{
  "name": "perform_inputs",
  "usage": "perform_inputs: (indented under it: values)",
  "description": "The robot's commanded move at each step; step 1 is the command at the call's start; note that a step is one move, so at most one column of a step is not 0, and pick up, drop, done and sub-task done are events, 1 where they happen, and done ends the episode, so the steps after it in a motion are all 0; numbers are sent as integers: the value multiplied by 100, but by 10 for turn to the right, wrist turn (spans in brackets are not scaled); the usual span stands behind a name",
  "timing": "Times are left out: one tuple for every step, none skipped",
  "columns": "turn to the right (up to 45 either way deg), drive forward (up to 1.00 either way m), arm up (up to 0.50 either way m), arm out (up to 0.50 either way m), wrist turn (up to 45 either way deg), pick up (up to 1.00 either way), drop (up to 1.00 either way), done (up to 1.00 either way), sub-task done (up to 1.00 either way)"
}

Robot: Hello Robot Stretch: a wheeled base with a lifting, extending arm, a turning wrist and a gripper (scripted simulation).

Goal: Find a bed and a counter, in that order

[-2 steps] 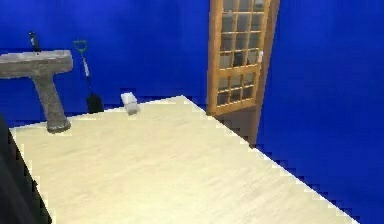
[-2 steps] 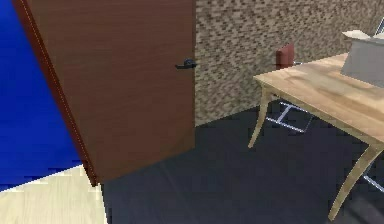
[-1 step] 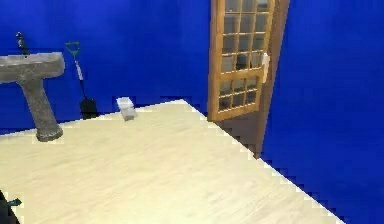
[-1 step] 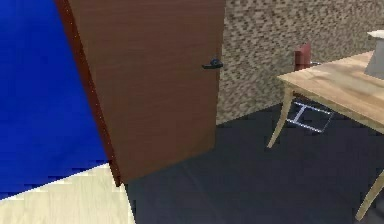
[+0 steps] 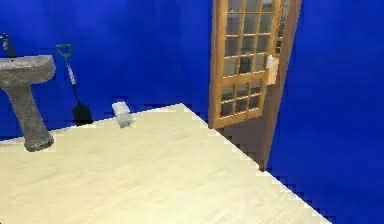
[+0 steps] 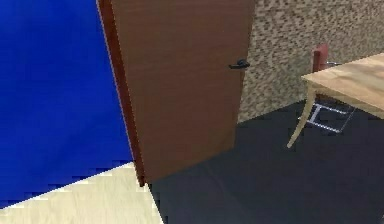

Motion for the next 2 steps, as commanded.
perform_inputs:
  values:
    - [90, 0, 0, 0, 0, 0, 0, 0, 0]
    - [0, 100, 0, 0, 0, 0, 0, 0, 0]
